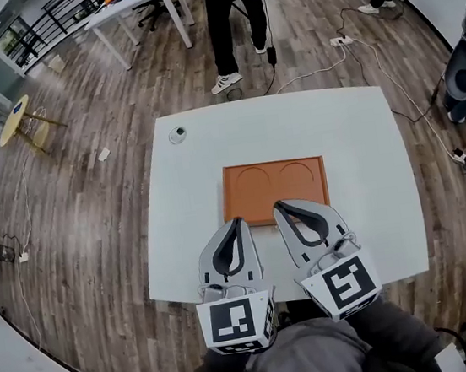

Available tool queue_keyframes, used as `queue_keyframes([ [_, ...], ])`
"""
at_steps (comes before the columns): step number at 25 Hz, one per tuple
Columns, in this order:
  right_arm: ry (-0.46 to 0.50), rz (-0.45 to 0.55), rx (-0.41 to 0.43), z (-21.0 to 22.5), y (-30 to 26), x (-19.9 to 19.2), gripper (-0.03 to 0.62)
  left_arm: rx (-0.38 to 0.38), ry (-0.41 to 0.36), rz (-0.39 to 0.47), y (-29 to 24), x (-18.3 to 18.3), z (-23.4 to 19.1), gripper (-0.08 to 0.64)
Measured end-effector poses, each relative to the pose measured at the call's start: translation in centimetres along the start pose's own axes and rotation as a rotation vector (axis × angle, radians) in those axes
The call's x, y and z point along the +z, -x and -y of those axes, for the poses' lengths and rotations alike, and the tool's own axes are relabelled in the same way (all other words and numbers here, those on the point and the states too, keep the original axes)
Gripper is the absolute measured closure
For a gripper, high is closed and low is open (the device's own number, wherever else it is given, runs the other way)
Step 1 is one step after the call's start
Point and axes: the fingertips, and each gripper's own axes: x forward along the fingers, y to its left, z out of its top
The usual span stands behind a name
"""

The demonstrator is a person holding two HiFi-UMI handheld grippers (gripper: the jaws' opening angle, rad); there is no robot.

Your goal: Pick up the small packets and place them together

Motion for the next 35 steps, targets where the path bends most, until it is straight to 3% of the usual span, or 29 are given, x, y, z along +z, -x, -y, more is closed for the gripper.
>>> queue_keyframes([
  [8, 0.023, 0.058, -0.012, 2.6, -1.9, 4.1, 0.588, -0.005, -0.035, 0.05, -2.6, 4.6, -0.6, 0.563],
  [14, 0.042, 0.061, -0.065, 3.1, -2.6, 4.8, 0.588, -0.048, -0.051, 0.076, -3.3, 5.6, -1.3, 0.563],
  [29, 0.014, 0.057, -0.235, 1.7, -3.3, 3.5, 0.588, -0.217, -0.057, 0.086, -4.0, 4.7, -2.5, 0.563],
  [35, -0.002, 0.036, -0.288, 1.3, -4.0, 0.4, 0.588, -0.265, -0.064, 0.058, -4.7, 2.0, -3.1, 0.563],
])
